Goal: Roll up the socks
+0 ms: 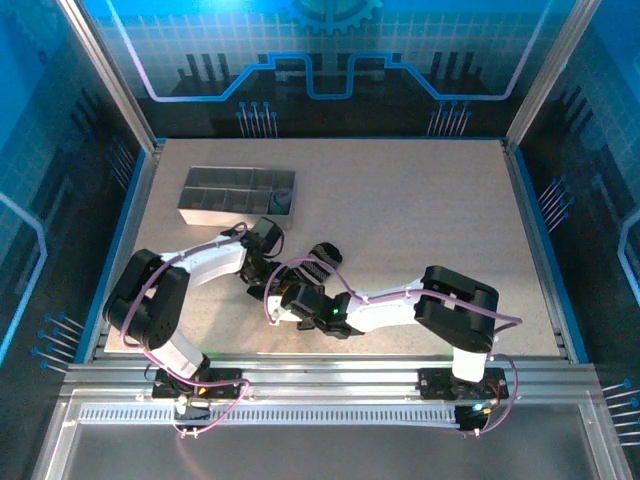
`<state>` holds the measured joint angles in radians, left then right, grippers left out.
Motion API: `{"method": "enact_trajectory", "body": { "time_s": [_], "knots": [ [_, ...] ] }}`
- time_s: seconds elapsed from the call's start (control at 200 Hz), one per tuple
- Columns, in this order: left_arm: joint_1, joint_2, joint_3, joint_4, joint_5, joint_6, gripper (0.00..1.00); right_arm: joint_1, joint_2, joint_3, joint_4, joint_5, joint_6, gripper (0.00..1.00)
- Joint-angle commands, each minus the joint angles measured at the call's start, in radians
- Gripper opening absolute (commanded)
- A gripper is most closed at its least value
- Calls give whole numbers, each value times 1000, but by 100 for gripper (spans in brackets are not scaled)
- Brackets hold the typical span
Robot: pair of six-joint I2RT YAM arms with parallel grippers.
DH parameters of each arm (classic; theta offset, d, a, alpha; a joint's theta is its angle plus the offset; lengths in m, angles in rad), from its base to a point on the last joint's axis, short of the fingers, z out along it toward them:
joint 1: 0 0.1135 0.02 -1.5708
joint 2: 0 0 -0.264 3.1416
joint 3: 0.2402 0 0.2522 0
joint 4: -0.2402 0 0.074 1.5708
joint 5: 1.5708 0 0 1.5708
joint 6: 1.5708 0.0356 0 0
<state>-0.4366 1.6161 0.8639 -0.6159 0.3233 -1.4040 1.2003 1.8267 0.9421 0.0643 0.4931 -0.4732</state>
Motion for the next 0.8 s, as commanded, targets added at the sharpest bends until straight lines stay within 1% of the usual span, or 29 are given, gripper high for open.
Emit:
{"method": "enact_trajectory", "body": {
  "time_s": [0.0, 0.01, 0.06, 0.1, 0.155, 0.195, 0.235, 0.255, 0.29, 0.345, 0.4, 0.45, 0.485, 0.53, 0.595, 0.67, 0.795],
  "knots": [
    [-6, 12, -30, -91, -22, 4, 0, -44, 37, 22, -69, -44, 76, 1],
    [-4, 9, -31, -89, -20, 3, 0, -47, 36, 21, -73, -52, 81, 0],
    [3, -12, -40, -79, -14, 0, 0, -61, 31, 17, -98, -109, 105, 0],
    [11, -37, -51, -67, -11, -5, 8, -78, 30, 14, -120, -171, 128, 0],
    [25, -84, -70, -49, -11, -16, 26, -105, 33, 16, -154, -275, 164, 0],
    [37, -124, -84, -47, -17, -24, 46, -129, 37, 15, -175, -353, 192, 0],
    [54, -166, -97, -43, -20, -32, 61, -152, 43, 13, -189, -423, 219, 0],
    [64, -186, -104, -37, -21, -34, 66, -164, 45, 12, -195, -462, 233, 0],
    [83, -220, -117, -32, -21, -37, 72, -183, 53, 11, -205, -523, 255, 0],
    [119, -269, -135, -34, -18, -31, 79, -212, 69, 15, -223, -609, 284, 0],
    [164, -304, -146, -52, -8, -8, 81, -233, 95, 34, -256, -671, 305, 0],
    [198, -329, -149, -72, -5, 25, 82, -246, 117, 54, -290, -702, 319, 0],
    [214, -346, -148, -78, -5, 49, 82, -256, 128, 61, -303, -730, 326, 0],
    [222, -367, -153, -58, 1, 71, 79, -270, 143, 70, -317, -763, 341, 0],
    [216, -393, -163, -6, 18, 89, 73, -297, 163, 83, -330, -816, 364, 0],
    [202, -412, -190, 93, 49, 94, 67, -331, 189, 99, -348, -874, 396, 0],
    [159, -402, -219, 209, 66, 112, 58, -386, 237, 129, -382, -974, 431, 0]
  ]
}}
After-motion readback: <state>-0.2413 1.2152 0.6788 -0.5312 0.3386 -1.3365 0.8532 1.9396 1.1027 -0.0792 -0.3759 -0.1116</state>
